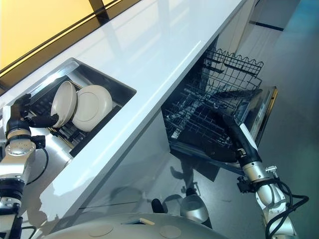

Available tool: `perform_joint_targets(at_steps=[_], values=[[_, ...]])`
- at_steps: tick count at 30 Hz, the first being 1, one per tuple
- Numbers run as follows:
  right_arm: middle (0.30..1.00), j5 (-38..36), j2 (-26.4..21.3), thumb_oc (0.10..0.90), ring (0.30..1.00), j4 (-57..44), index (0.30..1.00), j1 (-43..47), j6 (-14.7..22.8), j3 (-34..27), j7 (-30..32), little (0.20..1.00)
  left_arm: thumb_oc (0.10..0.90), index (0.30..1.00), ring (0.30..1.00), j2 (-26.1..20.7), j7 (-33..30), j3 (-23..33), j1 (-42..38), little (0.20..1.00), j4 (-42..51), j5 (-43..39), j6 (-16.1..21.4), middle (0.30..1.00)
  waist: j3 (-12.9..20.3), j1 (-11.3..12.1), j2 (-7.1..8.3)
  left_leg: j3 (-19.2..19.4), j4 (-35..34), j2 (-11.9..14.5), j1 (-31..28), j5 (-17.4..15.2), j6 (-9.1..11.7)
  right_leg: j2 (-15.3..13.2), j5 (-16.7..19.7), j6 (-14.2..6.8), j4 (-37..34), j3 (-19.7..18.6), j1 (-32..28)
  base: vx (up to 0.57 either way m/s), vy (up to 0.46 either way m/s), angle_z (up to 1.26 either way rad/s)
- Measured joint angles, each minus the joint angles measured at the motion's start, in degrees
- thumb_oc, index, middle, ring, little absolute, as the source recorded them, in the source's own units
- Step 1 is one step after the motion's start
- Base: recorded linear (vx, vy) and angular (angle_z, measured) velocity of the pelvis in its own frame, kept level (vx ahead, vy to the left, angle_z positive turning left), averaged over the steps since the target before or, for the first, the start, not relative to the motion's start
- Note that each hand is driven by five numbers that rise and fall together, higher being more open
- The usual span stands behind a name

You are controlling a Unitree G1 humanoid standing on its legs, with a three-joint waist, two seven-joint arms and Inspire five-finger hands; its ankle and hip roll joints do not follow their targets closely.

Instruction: Pick up plates and place into dishwasher.

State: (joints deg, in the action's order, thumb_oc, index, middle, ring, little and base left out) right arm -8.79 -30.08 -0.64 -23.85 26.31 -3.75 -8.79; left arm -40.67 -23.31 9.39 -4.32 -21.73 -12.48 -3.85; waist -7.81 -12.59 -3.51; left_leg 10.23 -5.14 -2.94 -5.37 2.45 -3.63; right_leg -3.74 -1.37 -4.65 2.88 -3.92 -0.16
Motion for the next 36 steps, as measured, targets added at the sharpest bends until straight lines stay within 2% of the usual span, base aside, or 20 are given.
perform_joint_targets(at_steps=[2,6,11,16,23,27,32,36], values=[[0.9,-0.01,0.0,0.8,0.9,0.0,0.9,-1.11,0.0,0.0,0.07,0.9,0.8,0.9,0.9,0.55,-2.52,0.19,2.52,0.9,3.88,0.25,1.33,0.9,0.01,0.05,0.15,-0.49,-0.01,-0.02,0.07,0.01,0.0,-0.01,-0.01,-0.01,-0.03,0.24,-0.06,0.0,-0.032,0.07],[0.9,-0.06,0.0,0.8,0.9,-0.05,0.9,-1.68,-0.04,-0.03,0.1,0.9,0.8,0.9,0.9,0.58,-1.06,1.75,5.51,0.9,10.05,0.25,2.59,0.9,-0.06,0.18,0.31,-0.91,-0.19,-0.03,0.25,-0.05,0.19,-0.2,-0.02,-0.03,-0.13,1.32,-0.11,-0.01,-0.027,0.07],[0.9,-0.18,0.15,0.8,0.9,-0.07,0.9,-3.4,-0.56,-0.36,-0.79,0.9,0.8,0.9,0.9,2.13,10.51,1.6,10.27,0.9,21.06,0.02,2.84,0.9,-0.08,1.47,0.34,-1.69,-0.16,-0.12,0.46,0.03,0.29,-0.34,-0.2,-0.27,-0.32,2.02,-0.3,-0.02,-0.034,0.08],[0.9,-0.24,0.59,0.8,0.9,-0.06,0.9,-3.13,-1.39,-0.38,-2.28,0.9,0.8,0.9,0.9,2.22,19.33,-0.58,10.86,0.9,22.26,0.14,2.66,0.9,-0.12,2.01,0.38,-2.43,-0.01,-0.1,1.01,0.62,0.13,-0.41,-0.18,-0.25,-0.58,3.03,-0.3,-0.01,-0.032,0.11],[0.9,-0.72,0.55,0.8,0.9,-0.06,0.9,-2.67,-3.19,-0.27,-4.15,0.9,0.8,0.9,0.9,0.58,23.65,-2.7,11.22,0.9,22.28,1.43,1.17,0.9,-0.15,2.89,0.35,-2.48,0.0,-0.1,1.02,0.64,0.14,-0.43,-0.16,-0.23,-0.84,3.15,-0.45,0.0,-0.005,0.0],[0.9,-1.52,0.39,0.8,0.9,-0.04,0.9,-1.89,-3.79,0.18,-4.51,0.9,0.8,0.9,0.9,-2.0,22.17,-5.2,11.09,0.9,21.4,6.12,-1.16,0.9,-0.31,2.86,0.16,-2.51,0.01,-0.12,1.01,0.64,0.14,-0.45,-0.12,-0.17,-0.89,3.17,-0.45,0.01,-0.005,0.0],[0.9,-3.57,-0.65,0.8,0.9,0.07,0.9,-0.09,-4.98,2.98,-7.2,0.9,0.8,0.9,0.9,-2.38,13.18,-9.7,6.54,0.9,14.94,13.41,-3.23,0.9,-0.34,2.32,0.17,-2.5,0.01,-0.05,0.88,0.7,0.22,-0.35,-0.03,-0.04,-0.9,3.14,-0.5,0.02,-0.012,-0.01],[0.9,-3.56,-1.35,0.8,0.9,0.54,0.9,1.13,-7.93,5.94,-9.38,0.9,0.8,0.9,0.9,-2.38,7.38,-9.89,2.36,0.9,8.73,17.13,-5.26,0.9,-0.51,1.25,0.39,-2.49,0.01,0.01,0.85,0.73,0.27,-0.27,-0.02,-0.05,-0.92,3.06,-0.49,0.04,-0.026,-0.02]])
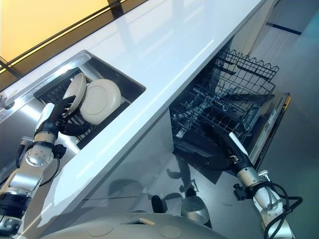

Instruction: Pick up plates and place into dishwasher.

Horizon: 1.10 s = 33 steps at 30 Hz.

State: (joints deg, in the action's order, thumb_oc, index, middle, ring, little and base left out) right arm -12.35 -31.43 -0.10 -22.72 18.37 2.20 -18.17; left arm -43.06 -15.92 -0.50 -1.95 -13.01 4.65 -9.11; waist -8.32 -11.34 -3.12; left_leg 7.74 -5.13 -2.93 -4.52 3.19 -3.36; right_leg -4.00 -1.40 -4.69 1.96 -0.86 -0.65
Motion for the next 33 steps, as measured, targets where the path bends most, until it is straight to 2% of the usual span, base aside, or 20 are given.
perform_joint_targets(at_steps=[6,13,17,23,28,29,30,31,32,33], values=[[0.9,0.09,-1.6,0.8,0.9,1.06,0.9,0.61,-2.22,2.8,-1.16,0.9,0.8,0.9,0.9,-0.84,-7.77,-0.15,-6.98,0.9,-10.41,0.34,-0.77,0.9,-0.45,-0.89,0.7,0.27,0.01,0.07,-0.41,-0.01,0.02,0.09,0.01,0.02,-0.23,-0.13,-0.37,0.06,-0.029,-0.01],[0.9,0.08,-1.64,0.8,0.9,1.05,0.9,0.68,-2.51,3.26,-1.51,0.9,0.8,0.9,0.9,-1.59,-13.84,-0.18,-9.75,0.9,-17.45,-0.04,-0.92,0.9,-1.02,-1.84,1.87,0.66,0.01,0.7,-0.98,-0.2,0.48,0.7,0.03,0.02,-0.42,-0.35,-0.87,0.09,-0.026,-0.04],[0.9,0.06,-1.77,0.8,0.9,1.05,0.9,0.75,-2.76,3.27,-2.4,0.9,0.8,0.9,0.9,-1.6,-15.07,-0.62,-10.32,0.9,-19.19,0.02,-0.92,0.9,-1.05,-2.45,1.91,0.7,0.01,0.92,-0.99,-0.26,0.7,0.94,0.04,0.04,-0.44,-0.29,-0.82,0.09,-0.01,-0.01],[0.9,0.06,-2.11,0.8,0.9,1.06,0.9,1.19,-2.92,3.34,-2.31,0.9,0.8,0.9,0.9,-1.63,-16.49,-4.47,-12.73,0.9,-22.7,-0.22,-1.0,0.9,-1.36,-2.7,2.14,1.6,0.02,0.84,-0.85,-0.28,0.69,1.01,0.02,0.05,0.29,-1.44,0.32,0.07,-0.005,-0.08],[0.9,0.05,-2.16,0.8,0.9,1.06,0.9,0.82,-2.92,3.34,-2.03,0.9,0.8,0.9,0.9,-1.61,-18.33,-6.41,-14.52,0.9,-23.44,-0.28,-0.85,0.9,-2.66,-3.03,2.29,2.07,0.02,0.83,-0.71,-0.27,0.67,1.1,0.0,0.07,1.22,-2.08,1.17,0.06,-0.026,-0.07],[0.9,0.02,-2.16,0.8,0.9,1.07,0.9,0.8,-2.91,3.34,-2.02,0.9,0.759,0.865,0.865,-1.57,-18.58,-6.72,-14.82,0.859,-23.46,-0.26,-0.7,0.865,-2.92,-3.14,2.28,2.13,0.02,0.82,-0.72,-0.28,0.68,1.12,0.0,0.07,1.31,-2.2,1.25,0.07,-0.053,-0.04],[0.9,-0.01,-2.16,0.8,0.9,1.29,0.9,0.84,-2.83,3.34,-1.98,0.9,0.655,0.775,0.775,-1.54,-18.81,-7.77,-15.27,0.755,-23.49,-0.27,-0.39,0.775,-3.13,-3.23,2.29,2.2,0.02,0.83,-0.72,-0.3,0.71,1.18,-0.01,0.06,1.43,-2.59,1.33,0.05,-0.045,-0.07],[0.9,-0.06,-2.17,0.8,0.9,1.34,0.9,0.88,-2.82,3.34,-1.81,0.9,0.476,0.622,0.622,-1.52,-19.06,-8.73,-15.51,0.576,-23.5,-0.19,0.56,0.622,-3.36,-3.22,2.34,2.45,0.02,0.88,-0.73,-0.33,0.76,1.27,-0.02,0.05,1.51,-2.97,1.43,0.03,-0.045,-0.1],[0.9,-0.12,-2.16,0.8,0.9,1.34,0.9,0.94,-2.76,3.34,-1.7,0.9,0.388,0.547,0.547,-1.48,-19.58,-8.95,-15.53,0.488,-23.5,-0.14,0.88,0.547,-3.52,-3.22,2.35,2.65,0.02,0.9,-0.73,-0.33,0.76,1.32,-0.02,0.05,1.61,-3.17,1.57,0.01,-0.044,-0.13],[0.9,-0.33,-2.16,0.8,0.9,1.35,0.9,1.0,-2.6,3.34,-1.48,0.9,0.182,0.371,0.371,-1.37,-20.21,-8.96,-15.54,0.282,-23.51,-0.23,1.72,0.371,-3.79,-3.22,2.35,2.93,0.02,0.91,-0.66,-0.3,0.71,1.36,-0.01,0.06,1.78,-3.37,1.83,0.0,-0.051,-0.12]])
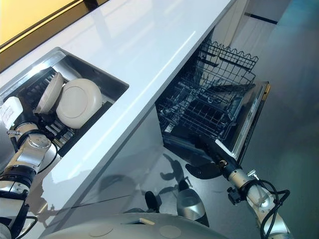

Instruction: Pick up plates and place into dishwasher.

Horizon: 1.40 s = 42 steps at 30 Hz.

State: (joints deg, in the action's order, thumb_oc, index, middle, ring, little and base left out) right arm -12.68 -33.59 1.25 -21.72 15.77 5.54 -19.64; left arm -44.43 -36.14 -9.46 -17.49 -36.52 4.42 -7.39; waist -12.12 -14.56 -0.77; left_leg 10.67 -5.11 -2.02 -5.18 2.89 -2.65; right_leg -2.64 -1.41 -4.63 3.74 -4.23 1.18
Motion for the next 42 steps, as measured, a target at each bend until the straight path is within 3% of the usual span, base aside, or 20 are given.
perform_joint_targets(at_steps=[1,6,12,20,27,31,38,42], values=[[0.9,-0.59,0.01,0.8,0.9,0.25,0.9,-0.16,0.59,0.0,0.48,0.9,0.1,0.3,0.3,0.14,-0.49,-0.02,-0.11,0.2,0.01,0.07,1.7,0.3,-0.05,-0.1,-0.01,0.12,0.0,0.01,0.35,0.02,-0.02,0.03,0.0,0.01,0.27,-0.08,0.5,0.0,-0.047,-0.08],[0.9,-2.05,0.88,0.8,0.9,1.06,0.9,-1.09,3.1,-0.27,4.68,0.9,0.1,0.3,0.3,1.71,-5.41,0.2,-0.31,0.2,0.15,0.69,7.82,0.3,-0.16,-0.28,0.12,0.13,0.01,-0.01,0.85,0.13,-0.14,0.04,0.02,0.02,0.01,-0.07,0.69,0.0,-0.014,0.0],[0.9,-2.22,3.97,0.8,0.9,0.98,0.9,-0.56,9.96,-4.66,13.14,0.9,0.1,0.3,0.3,2.45,-11.17,1.02,0.16,0.2,1.44,4.95,12.61,0.3,-0.61,-0.15,0.72,0.11,0.01,-0.01,0.79,0.1,-0.11,0.02,0.05,0.03,-0.52,-0.01,0.31,0.0,0.0,0.0],[0.9,-1.23,4.63,0.8,0.9,-1.54,0.9,3.81,15.15,-10.53,23.15,0.9,0.1,0.3,0.3,4.16,-16.06,5.51,3.64,0.2,8.87,8.68,14.19,0.3,-0.96,0.66,1.19,-0.02,0.0,0.04,-0.6,-0.07,-0.03,0.03,0.17,0.2,-0.95,0.14,-1.3,-0.02,0.014,0.01],[0.9,2.7,3.25,0.8,0.9,-6.49,0.9,7.2,18.17,-16.58,27.11,0.9,0.1,0.3,0.3,4.15,-16.98,11.57,4.47,0.2,13.35,13.59,17.59,0.3,-0.78,1.35,0.77,-0.24,0.0,0.13,-1.16,-0.04,-0.02,0.03,0.39,0.52,-1.44,0.32,-2.22,-0.06,0.027,0.01],[0.9,2.78,2.16,0.8,0.9,-7.24,0.9,8.7,18.54,-19.51,29.35,0.9,0.1,0.3,0.3,4.07,-17.14,15.65,5.24,0.2,15.78,13.63,17.62,0.3,-0.64,1.98,0.6,-1.36,0.01,0.15,-1.25,0.06,0.11,-0.04,0.94,1.29,-2.93,1.57,-3.53,-0.07,0.016,0.14],[0.9,4.93,0.24,0.8,0.9,-9.84,0.9,12.84,18.53,-21.06,28.91,0.9,0.1,0.3,0.3,4.06,-16.14,18.65,8.61,0.2,23.85,14.62,17.87,0.3,0.74,4.86,-0.28,-3.39,0.02,0.21,-1.51,0.24,0.45,-0.1,1.22,1.67,-4.96,3.29,-5.55,-0.09,-0.001,0.17],[0.9,5.08,-2.49,0.8,0.9,-10.3,0.9,15.36,17.59,-20.77,25.08,0.9,0.1,0.3,0.3,3.28,-13.4,19.57,8.63,0.2,26.74,14.77,19.45,0.3,1.77,6.62,-0.24,-4.61,0.01,0.23,-1.46,0.41,0.62,-0.1,1.42,1.93,-5.83,4.49,-6.44,-0.07,-0.01,0.15]])
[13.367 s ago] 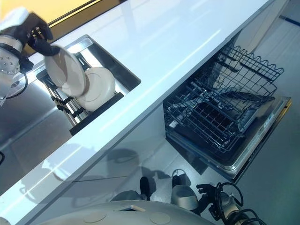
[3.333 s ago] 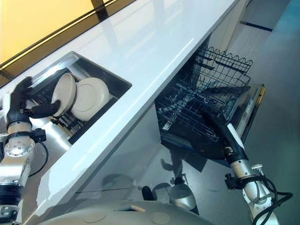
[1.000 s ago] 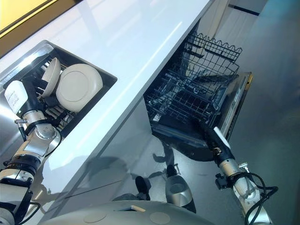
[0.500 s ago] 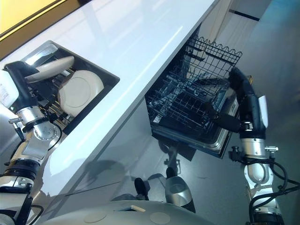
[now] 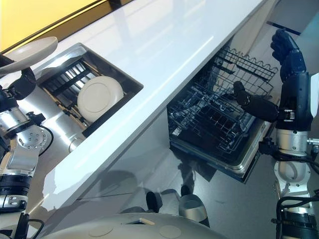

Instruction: Pick up plates and place into dishwasher.

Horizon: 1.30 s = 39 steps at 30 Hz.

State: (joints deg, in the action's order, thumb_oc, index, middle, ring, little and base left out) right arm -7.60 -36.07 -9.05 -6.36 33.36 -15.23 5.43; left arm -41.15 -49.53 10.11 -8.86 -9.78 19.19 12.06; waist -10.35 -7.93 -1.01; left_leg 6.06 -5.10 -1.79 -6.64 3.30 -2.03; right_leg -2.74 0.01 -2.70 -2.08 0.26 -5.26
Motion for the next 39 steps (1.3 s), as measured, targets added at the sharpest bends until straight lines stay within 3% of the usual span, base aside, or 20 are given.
perform_joint_targets(at_steps=[6,9,16,23,31,32,33,39], values=[[0.9,10.71,-10.78,0.8,0.9,-1.47,0.9,7.1,-6.73,4.88,-4.3,0.9,0.1,0.3,0.3,-2.71,12.68,-2.05,-0.64,0.2,8.32,-4.44,2.46,0.3,0.29,1.77,0.11,-2.05,-0.01,-0.06,0.47,0.62,0.21,-0.08,-0.01,0.01,-0.28,2.09,-0.72,-0.06,-0.031,0.19],[0.9,13.31,-13.17,0.8,0.9,-1.76,0.9,12.14,-10.26,9.36,-6.29,0.9,0.1,0.3,0.3,-2.99,18.09,-4.74,-2.01,0.2,11.79,-8.59,3.29,0.3,0.5,3.14,0.18,-2.76,0.0,-0.09,0.49,0.71,0.29,-0.04,0.11,0.17,-0.85,2.46,-1.2,-0.04,-0.038,0.1],[0.9,19.33,-13.94,0.8,0.9,-1.77,0.9,21.95,-15.02,18.73,-8.49,0.9,0.1,0.3,0.3,-3.03,33.38,-12.93,-6.0,0.2,18.02,-17.6,5.57,0.3,0.61,4.49,0.34,-4.77,0.01,-0.26,0.83,0.9,0.45,-0.05,0.11,0.17,-2.07,3.59,-2.55,-0.01,-0.04,0.18],[0.9,21.29,-13.64,0.8,0.9,-1.78,0.9,24.6,-16.1,22.44,-8.46,0.9,0.1,0.3,0.3,-1.6,49.47,-19.56,-7.14,0.2,21.18,-24.8,5.57,0.3,0.61,5.22,0.34,-6.19,0.01,-0.33,1.21,0.97,0.56,0.02,0.11,0.17,-2.89,3.99,-3.2,0.01,-0.03,0.1],[0.9,22.56,-11.76,0.8,0.9,-1.78,0.9,24.59,-17.26,23.17,-8.05,0.9,0.1,0.3,0.3,0.34,55.17,-20.62,-7.13,0.2,22.22,-29.38,4.19,0.3,0.6,5.25,0.34,-6.57,0.0,-0.31,1.22,1.16,0.7,0.06,0.1,0.17,-2.91,4.76,-3.38,0.01,-0.004,0.02],[0.644,22.55,-11.72,0.501,0.644,-1.78,0.644,24.6,-17.51,23.45,-8.05,0.601,0.1,0.3,0.3,0.62,55.67,-20.96,-7.13,0.2,22.51,-29.5,4.19,0.3,0.6,5.3,0.34,-6.64,0.0,-0.3,1.22,1.18,0.72,0.08,0.1,0.17,-2.92,4.8,-3.43,0.02,-0.012,0.05],[0.3,22.5,-11.65,0.1,0.3,-1.78,0.3,24.6,-17.83,23.88,-8.05,0.2,0.1,0.3,0.3,0.81,56.15,-21.23,-7.13,0.2,22.58,-29.99,4.19,0.3,0.6,5.42,0.35,-6.68,0.0,-0.3,1.22,1.21,0.73,0.11,0.1,0.17,-2.92,4.82,-3.44,0.0,0.0,0.0],[0.3,22.24,-9.58,0.1,0.3,-1.78,0.3,24.53,-19.67,25.6,-8.47,0.2,0.1,0.3,0.3,2.46,56.71,-21.58,-7.08,0.2,22.61,-31.55,4.2,0.3,0.6,5.88,0.35,-6.71,0.0,-0.28,1.23,1.33,0.81,0.19,0.09,0.17,-2.92,4.84,-3.44,0.0,0.0,0.0]])
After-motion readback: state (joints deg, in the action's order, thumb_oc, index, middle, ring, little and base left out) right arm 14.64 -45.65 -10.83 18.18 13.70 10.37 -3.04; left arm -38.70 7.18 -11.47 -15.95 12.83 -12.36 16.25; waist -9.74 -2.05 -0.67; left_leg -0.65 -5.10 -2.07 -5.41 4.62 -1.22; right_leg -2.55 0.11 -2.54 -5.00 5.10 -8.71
